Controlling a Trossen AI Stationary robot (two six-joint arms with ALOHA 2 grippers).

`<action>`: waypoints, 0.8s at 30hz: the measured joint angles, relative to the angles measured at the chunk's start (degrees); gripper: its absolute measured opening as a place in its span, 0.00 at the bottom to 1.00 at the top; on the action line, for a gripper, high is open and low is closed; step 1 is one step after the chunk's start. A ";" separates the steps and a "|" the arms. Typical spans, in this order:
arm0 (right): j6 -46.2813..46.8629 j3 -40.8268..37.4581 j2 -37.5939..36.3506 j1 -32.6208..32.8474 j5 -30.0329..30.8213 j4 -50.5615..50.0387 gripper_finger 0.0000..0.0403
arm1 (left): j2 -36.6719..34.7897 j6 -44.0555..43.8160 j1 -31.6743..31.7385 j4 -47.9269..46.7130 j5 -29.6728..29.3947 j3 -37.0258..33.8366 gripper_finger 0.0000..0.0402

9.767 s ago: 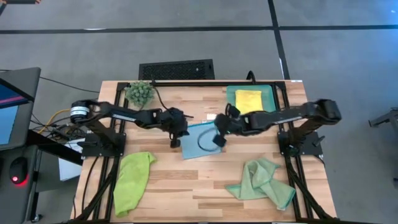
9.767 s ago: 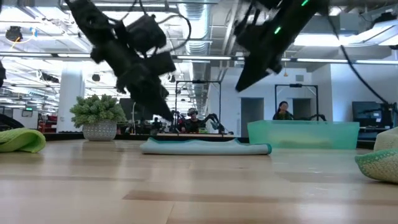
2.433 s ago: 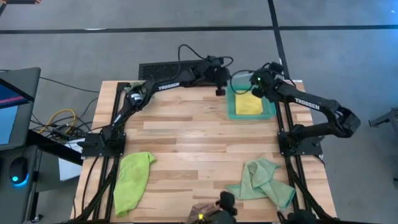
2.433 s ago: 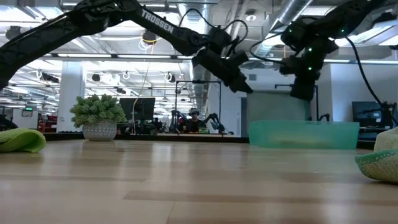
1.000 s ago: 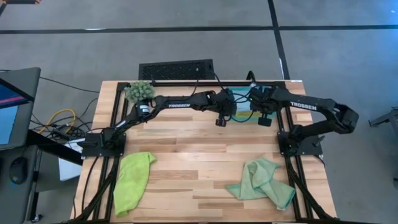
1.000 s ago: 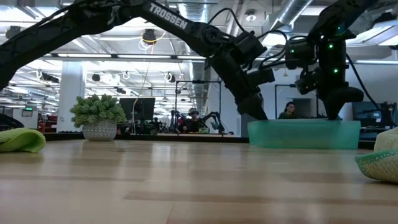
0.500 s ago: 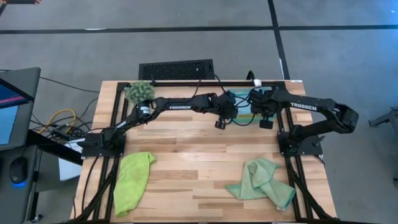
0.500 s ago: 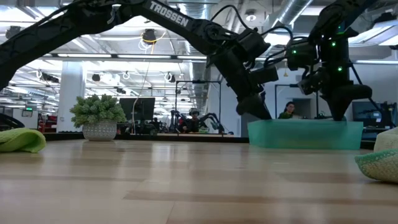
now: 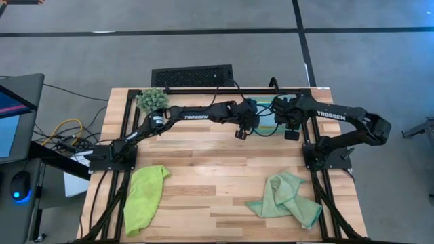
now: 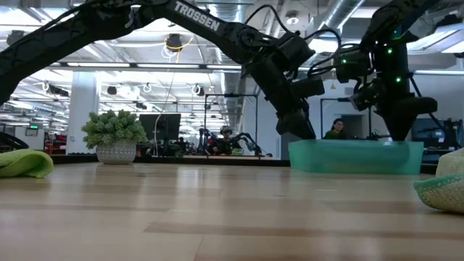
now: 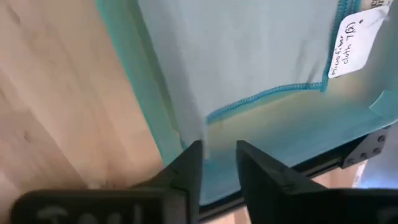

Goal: Fold microfiber towels
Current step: Stack the blue microfiber cloth on top of the yellow microfiber cloth in the blue bin, then fold the green microfiber cloth

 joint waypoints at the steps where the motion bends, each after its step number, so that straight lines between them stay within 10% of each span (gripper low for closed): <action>1: -0.61 0.64 0.00 0.00 0.03 -0.70 0.34 | 0.01 -0.01 -0.01 -0.46 -0.03 0.56 0.29; 12: 6.30 11.77 0.00 -1.52 -0.55 -6.62 0.56 | -0.20 -2.38 0.50 -14.72 1.37 13.67 0.42; 24: 19.44 12.63 0.00 -3.19 -4.68 0.13 0.42 | -13.76 -15.73 8.38 -40.55 10.52 11.92 0.23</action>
